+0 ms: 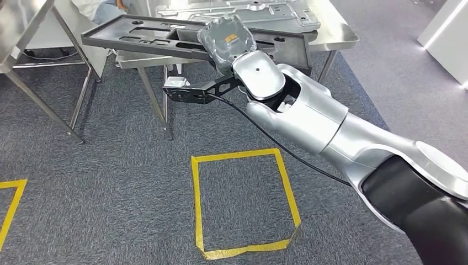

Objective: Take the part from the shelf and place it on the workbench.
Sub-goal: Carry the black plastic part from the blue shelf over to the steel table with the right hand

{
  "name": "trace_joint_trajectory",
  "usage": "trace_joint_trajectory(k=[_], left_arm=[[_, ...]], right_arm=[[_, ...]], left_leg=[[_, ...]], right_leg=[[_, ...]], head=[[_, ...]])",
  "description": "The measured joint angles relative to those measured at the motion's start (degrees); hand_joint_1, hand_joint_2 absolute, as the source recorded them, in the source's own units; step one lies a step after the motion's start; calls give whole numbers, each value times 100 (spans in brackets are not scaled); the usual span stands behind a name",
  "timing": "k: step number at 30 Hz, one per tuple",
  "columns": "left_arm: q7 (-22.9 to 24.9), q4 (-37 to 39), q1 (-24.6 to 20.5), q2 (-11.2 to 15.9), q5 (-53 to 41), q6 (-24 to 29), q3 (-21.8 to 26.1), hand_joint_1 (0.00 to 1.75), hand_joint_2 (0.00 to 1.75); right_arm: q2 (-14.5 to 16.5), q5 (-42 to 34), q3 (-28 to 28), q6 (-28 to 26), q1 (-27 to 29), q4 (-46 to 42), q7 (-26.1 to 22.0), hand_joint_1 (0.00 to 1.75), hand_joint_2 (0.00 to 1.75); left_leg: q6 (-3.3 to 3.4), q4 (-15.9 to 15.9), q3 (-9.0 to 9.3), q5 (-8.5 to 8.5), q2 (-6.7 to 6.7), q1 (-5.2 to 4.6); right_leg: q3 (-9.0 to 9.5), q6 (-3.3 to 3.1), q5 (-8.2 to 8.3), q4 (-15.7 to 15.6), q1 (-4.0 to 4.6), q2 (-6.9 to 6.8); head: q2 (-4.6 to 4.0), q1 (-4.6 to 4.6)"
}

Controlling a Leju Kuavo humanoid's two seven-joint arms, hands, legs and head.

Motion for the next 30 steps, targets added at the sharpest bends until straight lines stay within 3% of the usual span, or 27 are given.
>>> trace_joint_trajectory(k=[2,3,4,5,7,9,14,15,17,19,20,21,22,24,26,28,30], left_arm=[[-5,0,1,1,-3,-4,0,0,175],[-9,0,-1,1,-5,-11,0,0,175],[-12,0,-2,1,-8,-19,0,0,175],[-14,0,-3,1,-10,-28,0,0,175],[-12,0,-1,1,-11,-44,0,0,175],[8,0,-4,2,-10,-52,0,0,175],[65,0,0,-2,9,-50,-4,0,175],[69,0,-1,-1,11,-47,-4,0,175],[70,0,-1,3,15,-42,-4,0,175],[70,0,7,5,19,-40,-5,0,175],[70,0,13,5,21,-40,-6,0,175],[70,0,18,5,22,-40,-7,0,175],[70,0,20,8,22,-40,-7,0,175],[68,0,4,13,23,-42,-7,0,175],[58,0,-14,16,23,-54,-7,0,175],[45,0,-11,15,19,-81,-8,0,175],[40,0,-1,15,12,-105,-9,0,175]], right_arm=[[0,3,0,-13,27,15,7,175,175],[0,3,0,-16,57,23,7,175,175],[1,3,0,-18,88,32,5,175,175],[8,3,0,-20,114,43,2,175,175],[30,4,0,-36,131,78,-12,175,175],[79,12,1,-75,125,130,-42,175,175],[213,90,2,-118,132,262,-95,175,175],[243,107,2,-120,129,284,-98,175,175],[292,131,3,-121,135,327,-116,175,175],[326,143,7,-120,163,371,-137,175,175],[342,147,9,-120,175,391,-143,175,175],[356,149,10,-121,180,409,-144,175,175],[368,150,11,-121,176,425,-144,175,175],[380,155,11,-122,151,450,-144,175,175],[386,161,11,-122,132,474,-145,175,175],[403,162,11,-123,128,495,-144,175,175],[415,164,11,-125,120,513,-145,175,175]], left_leg=[[32,0,28,-27,1,-8],[40,6,39,-44,-2,-10],[41,17,53,-66,-8,-8],[34,36,68,-92,-18,-4],[0,90,92,-160,-38,8],[-59,143,75,-214,-53,-8],[-199,249,30,-323,-45,1],[-219,467,-69,-436,-35,4],[-248,1191,-441,-721,-13,5],[-256,1702,-762,-798,-9,4],[-244,1656,-782,-681,-2,2],[-221,1392,-689,-478,21,-5],[-185,995,-519,-251,85,-23],[-104,322,-205,-11,272,-103],[-52,124,-117,-16,322,-163],[-10,71,-92,7,215,-135],[40,11,-40,31,124,-87]], right_leg=[[-393,21,-262,725,-11,4],[-581,28,-313,1013,-18,3],[-692,31,-263,1125,-27,2],[-698,31,-110,1020,-37,1],[-465,15,315,357,-53,2],[-237,-11,503,-179,-42,9],[-145,-140,477,-323,-38,4],[-118,-171,468,-337,-47,-11],[-78,-221,438,-342,-36,-49],[-40,-252,407,-342,-14,-93],[-17,-258,389,-342,-3,-117],[13,-259,369,-342,7,-145],[47,-254,346,-342,15,-176],[97,-220,303,-343,47,-243],[120,-172,276,-355,71,-329],[141,-118,240,-356,74,-397],[45,-60,83,-113,64,-265]], head=[[0,13],[0,12],[0,13],[0,13],[0,14],[0,12],[0,-10],[0,-20],[0,-37],[0,-38],[0,-38],[0,-38],[0,-37],[0,-38],[0,-39],[0,-36],[0,-21]])
